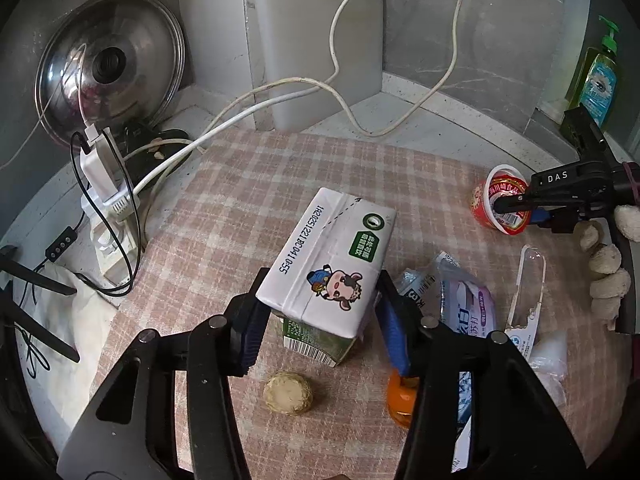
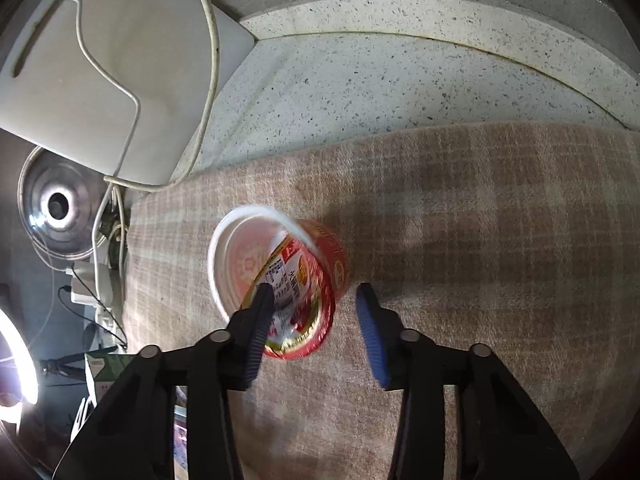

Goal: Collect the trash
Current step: 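Grasp the milk carton with the left tool while the right tool grasps the yogurt cup rim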

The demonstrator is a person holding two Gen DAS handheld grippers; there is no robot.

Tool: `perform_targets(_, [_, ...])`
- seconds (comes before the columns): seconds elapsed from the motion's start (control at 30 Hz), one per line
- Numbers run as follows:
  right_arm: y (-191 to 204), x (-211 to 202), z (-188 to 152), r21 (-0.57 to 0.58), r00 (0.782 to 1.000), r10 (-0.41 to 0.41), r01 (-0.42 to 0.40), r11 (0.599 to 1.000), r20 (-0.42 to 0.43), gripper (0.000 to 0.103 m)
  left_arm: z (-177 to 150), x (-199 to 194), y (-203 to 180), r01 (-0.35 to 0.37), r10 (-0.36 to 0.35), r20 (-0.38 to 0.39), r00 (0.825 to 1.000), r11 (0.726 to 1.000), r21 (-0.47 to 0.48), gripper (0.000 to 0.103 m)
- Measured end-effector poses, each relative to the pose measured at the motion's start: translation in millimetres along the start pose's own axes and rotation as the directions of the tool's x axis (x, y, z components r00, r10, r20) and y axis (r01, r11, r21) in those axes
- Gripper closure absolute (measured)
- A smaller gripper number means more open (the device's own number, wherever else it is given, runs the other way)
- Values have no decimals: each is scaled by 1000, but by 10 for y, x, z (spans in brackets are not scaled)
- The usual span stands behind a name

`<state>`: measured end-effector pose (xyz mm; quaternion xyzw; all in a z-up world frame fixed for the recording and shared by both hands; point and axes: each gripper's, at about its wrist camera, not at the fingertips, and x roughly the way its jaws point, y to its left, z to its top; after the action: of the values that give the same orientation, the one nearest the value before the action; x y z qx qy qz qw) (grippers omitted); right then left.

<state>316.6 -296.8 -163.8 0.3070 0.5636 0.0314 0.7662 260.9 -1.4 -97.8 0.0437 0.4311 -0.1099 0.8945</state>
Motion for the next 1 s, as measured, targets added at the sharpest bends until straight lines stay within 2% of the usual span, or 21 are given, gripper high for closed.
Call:
perform_targets(0.13, [20, -20, -21, -2, 1000, -6, 6, 1000, 7, 82, 14, -63, -30, -20, 20, 18, 1000, 1000, 9, 55])
perform_targets(0.3, [32, -116, -38, -3, 999, -18, 18, 1000, 42, 85, 51, -182, -7, -25, 25, 48, 999, 1000, -4, 56])
perform_targets(0.63, [153, -457, -113, -50, 993, -9, 15, 999, 120, 85, 68, -497, 75, -35, 38, 89, 995, 999, -36, 56])
perform_targets(1.0, [423, -859, -420, -126, 987, 32, -11, 992, 160, 85, -101, -1017, 210, -42, 51, 148, 988, 997, -65, 56])
